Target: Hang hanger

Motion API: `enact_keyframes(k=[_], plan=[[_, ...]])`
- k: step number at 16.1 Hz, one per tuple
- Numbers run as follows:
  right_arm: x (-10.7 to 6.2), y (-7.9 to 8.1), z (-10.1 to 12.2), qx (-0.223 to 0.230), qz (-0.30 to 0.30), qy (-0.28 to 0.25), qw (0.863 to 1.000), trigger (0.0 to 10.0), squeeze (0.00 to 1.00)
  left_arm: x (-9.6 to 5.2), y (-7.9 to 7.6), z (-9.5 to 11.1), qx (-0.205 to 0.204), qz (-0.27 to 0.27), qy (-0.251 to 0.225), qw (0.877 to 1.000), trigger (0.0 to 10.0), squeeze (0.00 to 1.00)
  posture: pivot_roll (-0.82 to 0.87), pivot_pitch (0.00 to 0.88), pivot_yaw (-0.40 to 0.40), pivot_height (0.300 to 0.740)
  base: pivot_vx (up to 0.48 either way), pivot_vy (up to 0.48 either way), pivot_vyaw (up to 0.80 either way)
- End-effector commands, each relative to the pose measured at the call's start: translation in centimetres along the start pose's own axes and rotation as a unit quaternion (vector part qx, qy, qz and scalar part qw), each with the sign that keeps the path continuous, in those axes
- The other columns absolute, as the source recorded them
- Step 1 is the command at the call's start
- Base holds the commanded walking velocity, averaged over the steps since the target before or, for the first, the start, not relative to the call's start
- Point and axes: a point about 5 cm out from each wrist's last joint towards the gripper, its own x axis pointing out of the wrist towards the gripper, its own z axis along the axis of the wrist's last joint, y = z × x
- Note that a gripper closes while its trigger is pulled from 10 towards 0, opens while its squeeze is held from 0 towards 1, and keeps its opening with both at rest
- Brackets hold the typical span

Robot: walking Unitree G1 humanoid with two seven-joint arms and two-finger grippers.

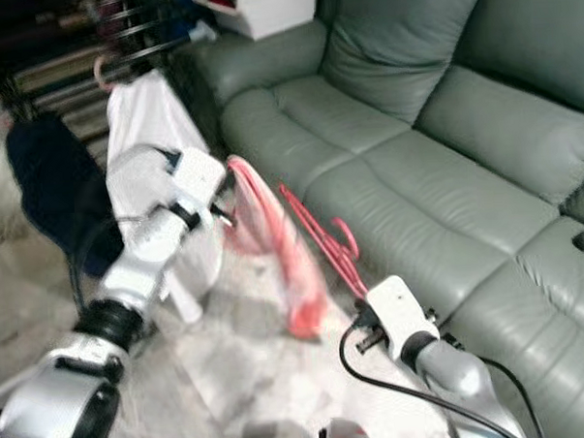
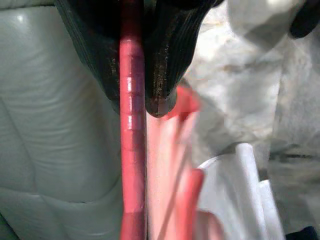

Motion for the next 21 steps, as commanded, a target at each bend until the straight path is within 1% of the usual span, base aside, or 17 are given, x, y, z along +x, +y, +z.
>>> enact_keyframes(k=[1, 2, 4, 6, 7, 10, 12, 13, 16, 18, 21], plan=[[-0.6, 0.0, 0.6, -0.004, 0.011, -0.017, 1.000, 10.0, 0.00, 0.1, 2.1, -0.5, 0.017, 0.062, 0.029, 0.998, 10.0, 0.00, -0.10, 0.024, 0.062, 0.740, 0.000, 0.000, 0.00], [-1.0, -0.3, 0.6, -0.005, 0.017, -0.016, 1.000, 10.0, 0.00, 0.3, 2.7, -0.5, 0.024, 0.081, 0.038, 0.996, 10.0, 0.00, -0.10, 0.023, 0.066, 0.740, 0.000, 0.000, 0.00], [-1.4, -0.9, 0.8, -0.009, 0.024, -0.016, 1.000, 10.0, 0.00, 0.6, 3.0, -0.2, 0.030, 0.081, 0.034, 0.996, 10.0, 0.00, -0.11, 0.022, 0.070, 0.740, 0.000, 0.000, 0.00], [-1.3, -1.0, 1.1, -0.009, 0.036, -0.022, 0.999, 10.0, 0.00, 0.7, 2.9, 0.0, 0.032, 0.075, 0.028, 0.996, 10.0, 0.00, -0.11, 0.022, 0.070, 0.740, 0.000, 0.000, 0.00], [-1.2, -0.7, 1.4, -0.006, 0.052, -0.025, 0.998, 10.0, 0.00, 0.8, 2.9, 0.1, 0.034, 0.073, 0.027, 0.996, 10.0, 0.00, -0.11, 0.022, 0.070, 0.740, 0.000, 0.000, 0.00], [-1.4, 0.7, 1.9, -0.003, 0.123, -0.032, 0.992, 10.0, 0.00, 0.9, 2.7, 0.1, 0.041, 0.069, 0.023, 0.997, 10.0, 0.00, -0.11, 0.022, 0.070, 0.740, 0.000, 0.000, 0.00], [-1.4, 0.7, 1.9, -0.005, 0.141, -0.028, 0.990, 10.0, 0.00, 0.9, 2.5, 0.1, 0.032, 0.051, 0.014, 0.998, 10.0, 0.00, -0.10, 0.025, 0.071, 0.740, 0.000, 0.000, 0.00], [-1.5, 0.6, 1.9, -0.005, 0.143, -0.026, 0.989, 10.0, 0.00, 0.9, 2.5, 0.1, 0.044, 0.053, 0.014, 0.997, 10.0, 0.00, -0.10, 0.025, 0.071, 0.740, 0.000, 0.000, 0.00], [-1.4, 0.2, 2.1, -0.006, 0.144, -0.027, 0.989, 10.0, 0.00, 0.9, 2.4, -0.1, 0.054, 0.047, 0.022, 0.997, 10.0, 0.00, -0.10, 0.027, 0.073, 0.740, 0.000, 0.000, 0.00], [-1.1, -0.1, 2.2, -0.005, 0.132, -0.029, 0.991, 10.0, 0.00, 0.9, 2.1, 0.1, 0.033, 0.014, 0.005, 0.999, 10.0, 0.00, -0.10, 0.027, 0.073, 0.740, 0.000, 0.000, 0.00], [-0.6, -0.2, 2.3, 0.000, 0.124, -0.032, 0.992, 10.0, 0.00, 0.9, 2.0, 0.7, 0.026, -0.003, -0.014, 1.000, 10.0, 0.00, -0.10, 0.030, 0.072, 0.740, 0.000, 0.000, 0.00]])
